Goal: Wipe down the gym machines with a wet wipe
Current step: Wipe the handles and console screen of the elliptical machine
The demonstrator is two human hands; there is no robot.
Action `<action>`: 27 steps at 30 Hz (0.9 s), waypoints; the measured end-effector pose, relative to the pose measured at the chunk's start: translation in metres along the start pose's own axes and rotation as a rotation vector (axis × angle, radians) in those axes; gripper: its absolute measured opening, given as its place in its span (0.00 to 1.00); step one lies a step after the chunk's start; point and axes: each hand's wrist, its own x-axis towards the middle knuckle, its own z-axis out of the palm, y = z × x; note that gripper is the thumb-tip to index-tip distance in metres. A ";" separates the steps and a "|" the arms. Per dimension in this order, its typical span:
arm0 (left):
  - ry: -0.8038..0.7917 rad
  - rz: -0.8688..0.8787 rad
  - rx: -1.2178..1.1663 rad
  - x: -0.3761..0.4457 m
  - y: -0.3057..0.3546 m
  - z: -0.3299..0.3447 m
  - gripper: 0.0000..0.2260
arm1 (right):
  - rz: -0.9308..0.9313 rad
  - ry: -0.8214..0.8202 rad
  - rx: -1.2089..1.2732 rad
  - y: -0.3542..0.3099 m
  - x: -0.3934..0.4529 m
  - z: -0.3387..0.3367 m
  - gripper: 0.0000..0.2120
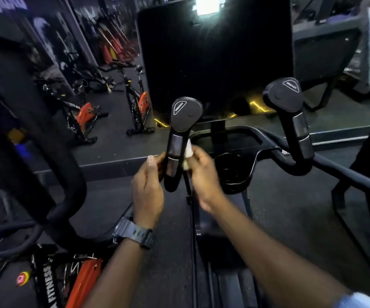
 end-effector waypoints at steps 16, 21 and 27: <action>0.019 0.023 0.045 -0.007 -0.017 -0.003 0.20 | -0.295 -0.062 -0.907 0.082 0.014 -0.009 0.16; -0.019 -0.049 -0.055 -0.007 -0.022 0.001 0.21 | -0.458 0.031 -0.980 0.089 0.018 -0.007 0.14; 0.020 -0.075 -0.094 -0.011 -0.026 0.007 0.20 | -0.353 0.136 -0.730 0.107 0.015 -0.016 0.09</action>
